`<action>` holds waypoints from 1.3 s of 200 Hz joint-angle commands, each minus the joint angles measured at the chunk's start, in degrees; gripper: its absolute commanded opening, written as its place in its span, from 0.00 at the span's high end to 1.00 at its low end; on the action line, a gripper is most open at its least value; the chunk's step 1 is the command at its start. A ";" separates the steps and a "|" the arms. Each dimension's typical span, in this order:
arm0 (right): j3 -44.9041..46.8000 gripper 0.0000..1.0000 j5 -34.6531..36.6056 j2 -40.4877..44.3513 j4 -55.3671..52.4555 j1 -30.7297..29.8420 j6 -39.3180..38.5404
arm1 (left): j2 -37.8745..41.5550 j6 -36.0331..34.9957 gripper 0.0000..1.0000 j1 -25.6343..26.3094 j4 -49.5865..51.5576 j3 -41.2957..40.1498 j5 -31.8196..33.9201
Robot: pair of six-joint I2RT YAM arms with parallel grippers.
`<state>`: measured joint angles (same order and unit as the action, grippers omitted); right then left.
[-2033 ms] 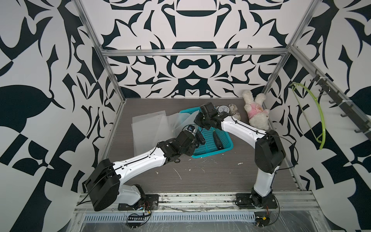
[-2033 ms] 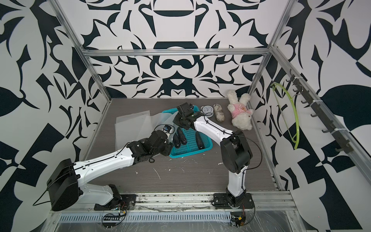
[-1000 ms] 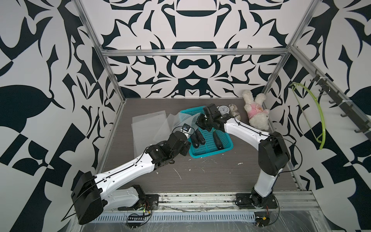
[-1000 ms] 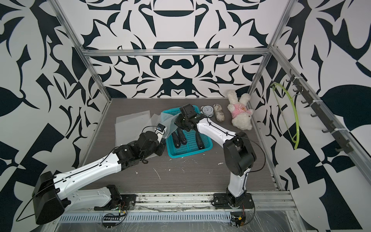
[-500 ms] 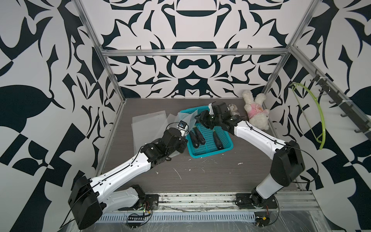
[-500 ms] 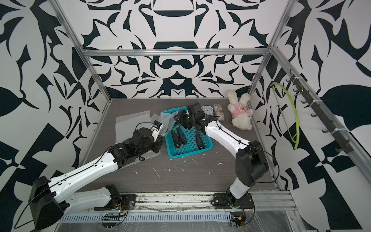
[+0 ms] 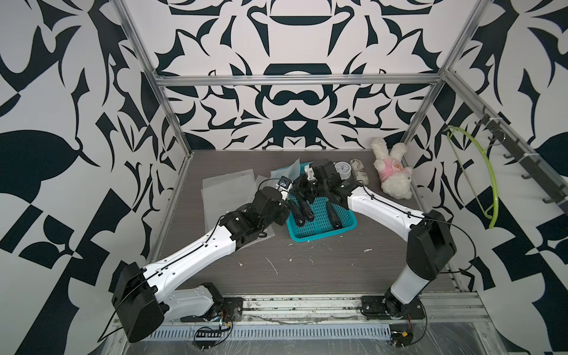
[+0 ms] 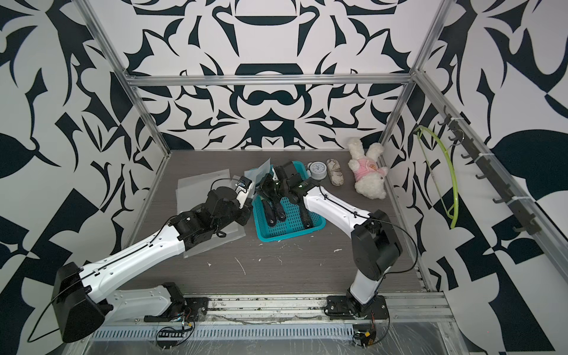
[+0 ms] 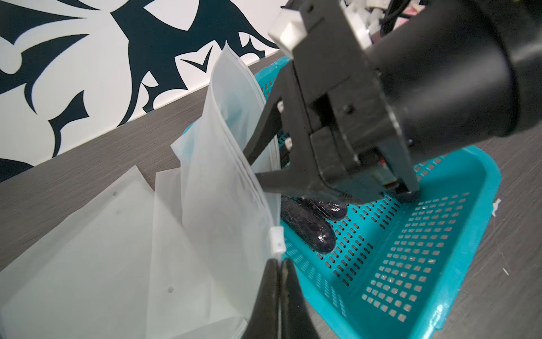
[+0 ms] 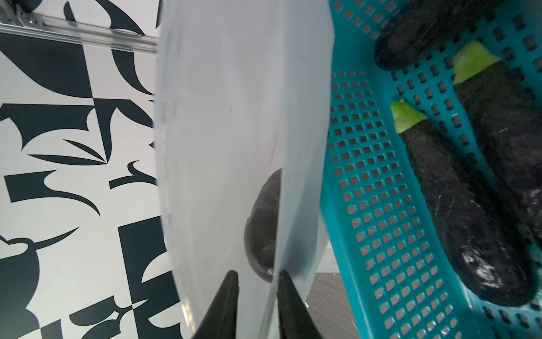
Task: Place the eggplant in a zip-top bag and seal the zipper
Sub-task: Zip the zipper on the zipper food storage bag.
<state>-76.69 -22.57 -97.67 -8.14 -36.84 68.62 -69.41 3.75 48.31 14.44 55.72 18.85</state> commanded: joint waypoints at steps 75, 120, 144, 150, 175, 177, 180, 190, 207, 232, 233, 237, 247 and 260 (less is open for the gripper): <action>-2.94 0.66 1.65 4.30 -1.41 -0.95 -3.08 | -0.47 0.27 1.00 -1.28 -0.06 1.25 0.58; -2.85 0.64 2.15 5.97 -1.66 -1.12 -4.19 | 0.11 0.73 1.00 -1.73 -0.63 0.28 -0.32; -3.47 0.64 1.27 5.35 -2.10 -1.96 -4.70 | -0.29 0.97 1.00 -1.81 -0.57 0.62 -0.62; -3.56 0.63 0.90 4.96 -2.06 -2.05 -4.51 | -0.29 1.00 1.00 -1.82 -0.70 0.62 -0.61; -3.39 0.63 0.54 4.07 -2.28 -2.53 -4.50 | -0.20 1.06 1.00 -1.82 -1.32 0.66 0.06; -3.38 0.63 0.54 4.00 -2.24 -2.60 -4.54 | -0.16 1.08 1.00 -1.82 -1.34 0.62 0.18; -3.38 0.63 0.55 3.98 -2.27 -2.69 -4.58 | -0.12 1.07 1.00 -1.82 -1.31 0.64 0.22; -3.47 0.63 0.60 3.85 -2.45 -2.95 -4.64 | -0.20 1.01 1.00 -1.80 -1.32 0.63 0.27; -3.81 0.63 0.76 3.71 -2.93 -3.31 -4.81 | -0.46 1.00 1.00 -1.82 -1.30 0.75 0.43; -3.82 0.67 0.73 3.45 -3.11 -3.59 -4.60 | -0.73 0.84 1.00 -1.82 -1.56 0.71 1.31; -3.82 0.67 0.75 3.41 -3.11 -3.63 -4.58 | -0.77 0.79 1.00 -1.82 -1.58 0.75 1.34; -3.80 0.68 0.61 3.35 -3.11 -3.67 -4.48 | -0.82 0.82 1.00 -1.82 -1.61 0.74 1.54; -3.73 0.70 0.36 3.19 -2.97 -3.68 -4.17 | -0.82 0.82 1.00 -1.82 -1.82 0.75 1.86; -3.57 0.73 0.40 3.09 -2.86 -3.62 -3.65 | -0.82 0.78 1.00 -1.82 -2.23 0.62 2.07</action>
<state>-78.06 -21.65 -94.24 -11.94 -40.23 64.86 -70.26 4.47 46.76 14.09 56.23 19.86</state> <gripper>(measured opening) 0.295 0.045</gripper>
